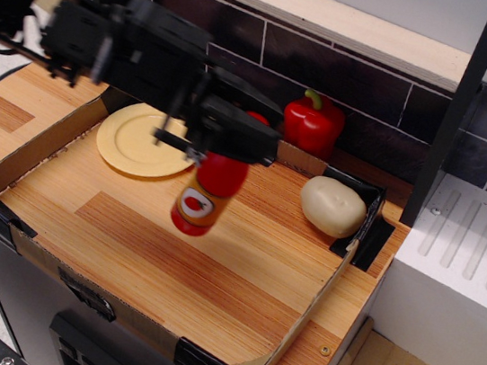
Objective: Upright hot sauce bottle
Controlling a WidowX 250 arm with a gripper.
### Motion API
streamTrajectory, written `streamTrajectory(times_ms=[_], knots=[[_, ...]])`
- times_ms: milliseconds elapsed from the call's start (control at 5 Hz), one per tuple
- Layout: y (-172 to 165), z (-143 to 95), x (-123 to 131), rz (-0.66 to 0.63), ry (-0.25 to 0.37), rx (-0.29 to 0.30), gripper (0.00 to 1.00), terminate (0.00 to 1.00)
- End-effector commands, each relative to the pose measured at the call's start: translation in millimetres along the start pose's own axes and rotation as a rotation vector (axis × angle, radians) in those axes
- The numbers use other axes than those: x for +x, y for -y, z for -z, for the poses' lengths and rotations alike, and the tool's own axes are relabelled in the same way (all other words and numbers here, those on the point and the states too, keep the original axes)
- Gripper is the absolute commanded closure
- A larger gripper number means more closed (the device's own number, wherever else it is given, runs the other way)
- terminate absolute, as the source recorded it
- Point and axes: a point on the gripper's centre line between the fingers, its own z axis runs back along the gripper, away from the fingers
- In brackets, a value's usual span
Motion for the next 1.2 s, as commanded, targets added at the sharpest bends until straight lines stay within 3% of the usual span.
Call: streamTrajectory(times_ms=[0,400,600,1000], knots=[[-7,-15,-36,0.049,0.078,-0.053,1.0,0.0],[-11,-17,-57,0.111,0.096,-0.098,1.0,0.0],[-23,-34,-47,0.069,0.11,-0.158,0.0,0.0],[-26,-62,-28,0.011,0.112,-0.127,0.0,0.0]])
